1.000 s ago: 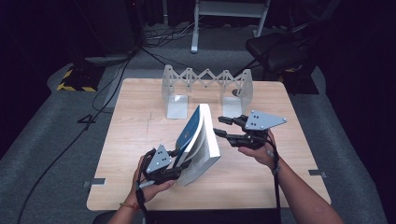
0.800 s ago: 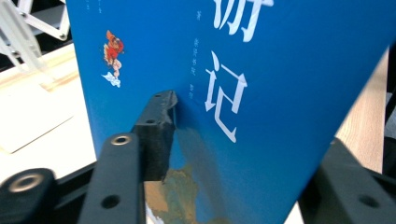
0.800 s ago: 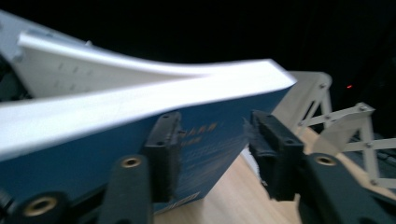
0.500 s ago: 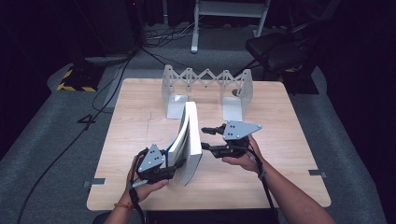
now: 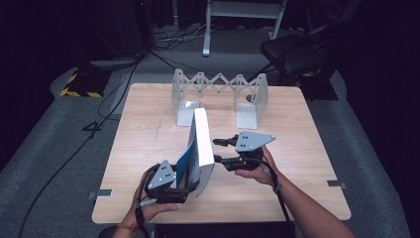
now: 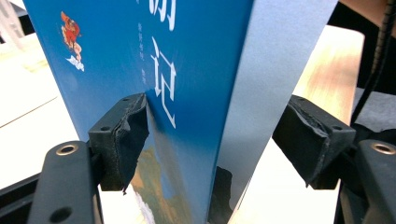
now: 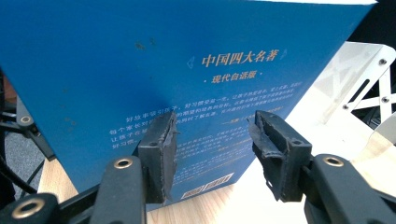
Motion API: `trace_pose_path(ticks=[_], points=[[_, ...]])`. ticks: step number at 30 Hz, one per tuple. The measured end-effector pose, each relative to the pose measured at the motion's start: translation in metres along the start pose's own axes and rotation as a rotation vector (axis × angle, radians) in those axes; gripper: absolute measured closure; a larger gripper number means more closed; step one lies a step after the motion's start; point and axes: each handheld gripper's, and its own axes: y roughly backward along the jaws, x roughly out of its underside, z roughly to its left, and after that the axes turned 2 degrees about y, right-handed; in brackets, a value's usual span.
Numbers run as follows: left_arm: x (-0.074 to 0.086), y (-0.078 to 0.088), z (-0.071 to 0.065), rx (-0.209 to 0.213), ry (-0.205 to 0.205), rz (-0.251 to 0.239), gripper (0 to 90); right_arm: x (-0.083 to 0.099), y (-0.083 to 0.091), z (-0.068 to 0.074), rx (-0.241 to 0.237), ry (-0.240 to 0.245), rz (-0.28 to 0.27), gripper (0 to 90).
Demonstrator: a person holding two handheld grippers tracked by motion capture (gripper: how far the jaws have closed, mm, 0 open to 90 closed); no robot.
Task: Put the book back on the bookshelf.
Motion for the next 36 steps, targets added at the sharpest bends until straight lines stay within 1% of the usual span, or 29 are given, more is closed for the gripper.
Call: trace_pose_path(ticks=[1,2,3,4,5,6,7,8,10,11,12,13,14,16,19,20,23,26,28,29,34,36], points=[[-0.001,0.001,-0.001,0.009,-0.008,0.011,27.0,0.000,0.000,0.000,0.001,-0.001,0.000,50.1],[-0.002,0.001,-0.003,0.023,-0.008,0.015,25.2,0.000,0.000,0.001,0.003,0.001,0.000,50.0],[-0.001,0.002,-0.007,0.029,-0.015,0.022,23.0,-0.001,-0.001,0.002,-0.006,0.003,-0.001,49.7],[-0.001,0.001,-0.010,0.032,-0.027,0.034,22.2,-0.001,-0.002,0.003,-0.015,0.006,0.001,49.2],[-0.001,-0.001,-0.015,0.025,-0.041,0.047,21.9,-0.001,-0.003,0.005,-0.014,0.015,0.005,49.2],[-0.003,-0.004,-0.019,0.004,-0.053,0.054,17.9,-0.002,-0.005,0.007,-0.015,0.022,0.009,49.2],[-0.004,-0.007,-0.021,-0.022,-0.051,0.058,15.7,-0.003,-0.007,0.008,-0.019,0.024,0.009,49.3],[-0.005,-0.009,-0.023,-0.047,-0.039,0.055,15.5,-0.003,-0.007,0.009,-0.020,0.025,0.010,49.3],[-0.005,-0.012,-0.024,-0.085,-0.018,0.043,15.4,-0.003,-0.008,0.010,-0.022,0.023,0.009,49.3],[-0.004,-0.015,-0.026,-0.102,0.002,0.030,14.6,-0.004,-0.009,0.010,-0.024,0.022,0.008,49.3],[-0.004,-0.018,-0.027,-0.125,0.006,0.030,12.6,-0.004,-0.009,0.010,-0.024,0.021,0.007,49.3],[-0.003,-0.022,-0.028,-0.158,0.010,0.032,12.1,-0.003,-0.009,0.010,-0.028,0.019,0.005,49.3],[-0.003,-0.026,-0.028,-0.178,0.027,0.033,11.6,-0.003,-0.010,0.010,-0.032,0.017,0.005,49.3],[-0.003,-0.031,-0.028,-0.217,0.066,0.018,10.6,-0.003,-0.011,0.010,-0.033,0.013,0.004,49.3],[-0.005,-0.034,-0.027,-0.260,0.086,-0.015,13.1,-0.003,-0.012,0.011,-0.031,0.011,0.000,49.3],[-0.005,-0.034,-0.027,-0.265,0.087,-0.020,14.4,-0.002,-0.012,0.011,-0.033,0.006,-0.002,49.1],[-0.006,-0.035,-0.028,-0.274,0.077,-0.024,14.1,-0.002,-0.013,0.010,-0.036,0.000,-0.008,47.7],[-0.007,-0.033,-0.028,-0.287,0.056,-0.022,15.0,-0.002,-0.014,0.010,-0.030,0.002,-0.007,47.6],[-0.007,-0.031,-0.028,-0.285,0.043,-0.023,16.3,-0.002,-0.015,0.010,-0.029,0.004,-0.013,47.3],[-0.007,-0.029,-0.028,-0.289,0.036,-0.025,18.0,-0.001,-0.016,0.010,-0.028,0.002,-0.016,47.3],[-0.004,-0.021,-0.027,-0.270,0.028,-0.032,28.8,0.001,-0.019,0.006,-0.030,-0.014,-0.020,46.0],[-0.004,-0.019,-0.027,-0.275,0.021,-0.030,33.0,0.002,-0.020,0.005,-0.030,-0.015,-0.022,46.0]])
